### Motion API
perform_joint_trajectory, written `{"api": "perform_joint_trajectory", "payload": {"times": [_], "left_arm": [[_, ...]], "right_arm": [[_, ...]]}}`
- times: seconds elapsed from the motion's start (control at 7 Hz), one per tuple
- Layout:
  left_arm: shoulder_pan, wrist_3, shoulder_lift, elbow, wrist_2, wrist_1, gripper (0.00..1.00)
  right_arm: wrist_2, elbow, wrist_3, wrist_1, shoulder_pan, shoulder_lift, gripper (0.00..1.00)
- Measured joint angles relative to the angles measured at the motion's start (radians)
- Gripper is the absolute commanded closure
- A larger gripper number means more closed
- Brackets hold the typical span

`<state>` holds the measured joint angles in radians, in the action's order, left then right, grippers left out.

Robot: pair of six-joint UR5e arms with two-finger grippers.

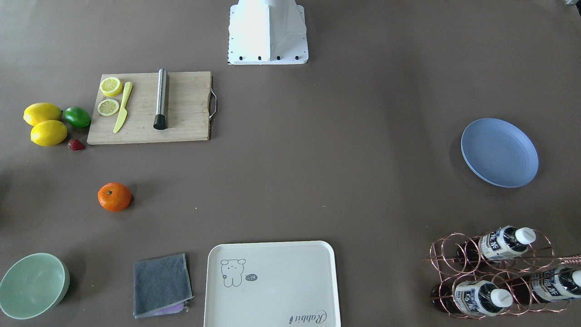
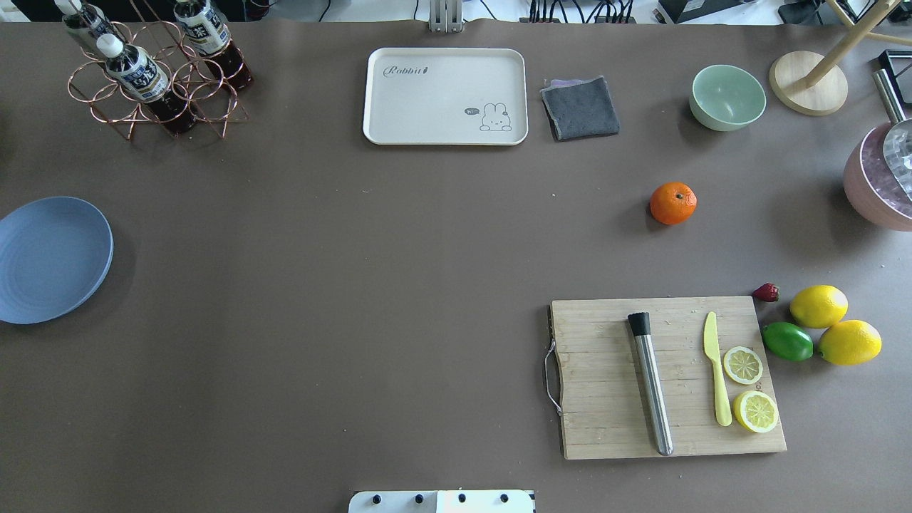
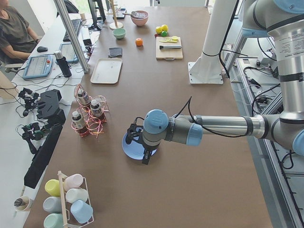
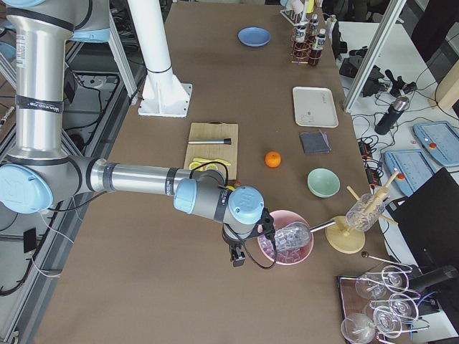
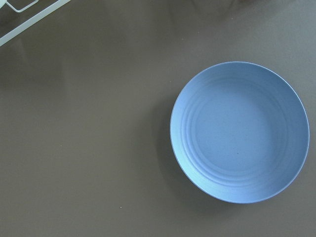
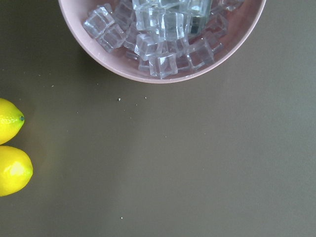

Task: Pick orange to plate

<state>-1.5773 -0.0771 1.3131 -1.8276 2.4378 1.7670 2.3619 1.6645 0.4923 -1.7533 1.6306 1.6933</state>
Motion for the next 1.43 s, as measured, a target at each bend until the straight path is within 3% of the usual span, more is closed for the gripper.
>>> {"api": "perform_joint_trajectory", "payload": {"times": [1.43], "left_arm": [[0.020, 0.002, 0.007, -0.005, 0.009, 0.004, 0.02]], "right_arm": [[0.008, 0.009, 0.002, 0.031, 0.000, 0.017, 0.00]]}}
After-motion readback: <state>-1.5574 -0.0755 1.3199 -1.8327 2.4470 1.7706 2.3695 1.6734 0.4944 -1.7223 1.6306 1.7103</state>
